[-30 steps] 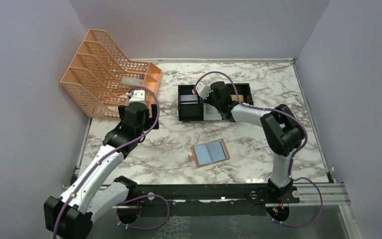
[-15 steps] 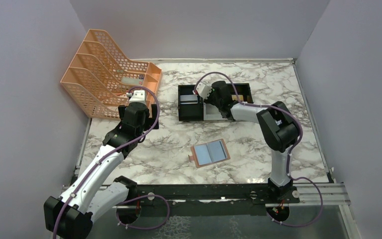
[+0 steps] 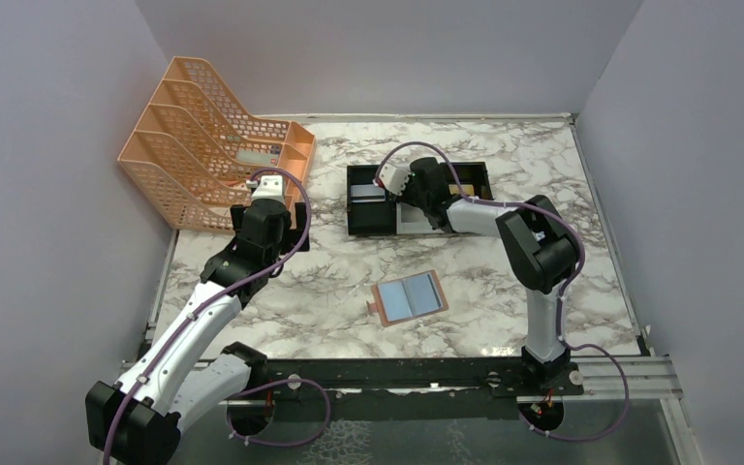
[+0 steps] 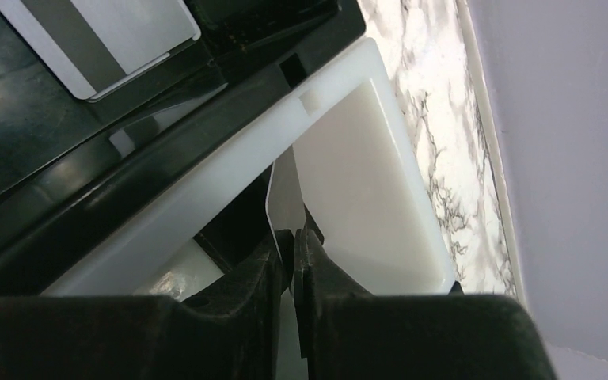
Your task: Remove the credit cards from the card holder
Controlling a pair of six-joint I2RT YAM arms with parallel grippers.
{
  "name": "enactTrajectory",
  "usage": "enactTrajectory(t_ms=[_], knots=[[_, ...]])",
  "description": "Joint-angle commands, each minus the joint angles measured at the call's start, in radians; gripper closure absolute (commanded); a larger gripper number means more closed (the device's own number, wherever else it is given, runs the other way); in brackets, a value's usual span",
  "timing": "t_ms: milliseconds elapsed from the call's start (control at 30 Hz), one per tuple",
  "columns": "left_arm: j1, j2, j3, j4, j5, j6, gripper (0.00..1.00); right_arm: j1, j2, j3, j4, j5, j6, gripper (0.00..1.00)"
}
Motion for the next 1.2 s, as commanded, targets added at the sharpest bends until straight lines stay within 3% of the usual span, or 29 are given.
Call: enactTrajectory(t_ms=[0,600,933,1167], knots=[[0.006,0.0,-0.003,0.005,0.012,0.016,0.01,-0.004,0.02,0.032,-0.038,-0.056,-0.005,0.87],[0.006,0.004,-0.003,0.005,0.021,0.019,0.01,-0.011,0.044,0.067,-0.114,-0.092,0.021,0.69],[0.007,0.014,-0.001,0.005,0.031,0.021,0.01,-0.014,0.046,0.07,-0.168,-0.121,0.021,0.46],[0.007,0.023,0.0,0.005,0.038,0.022,0.01,-0.014,0.036,0.081,-0.159,-0.135,0.053,0.4]])
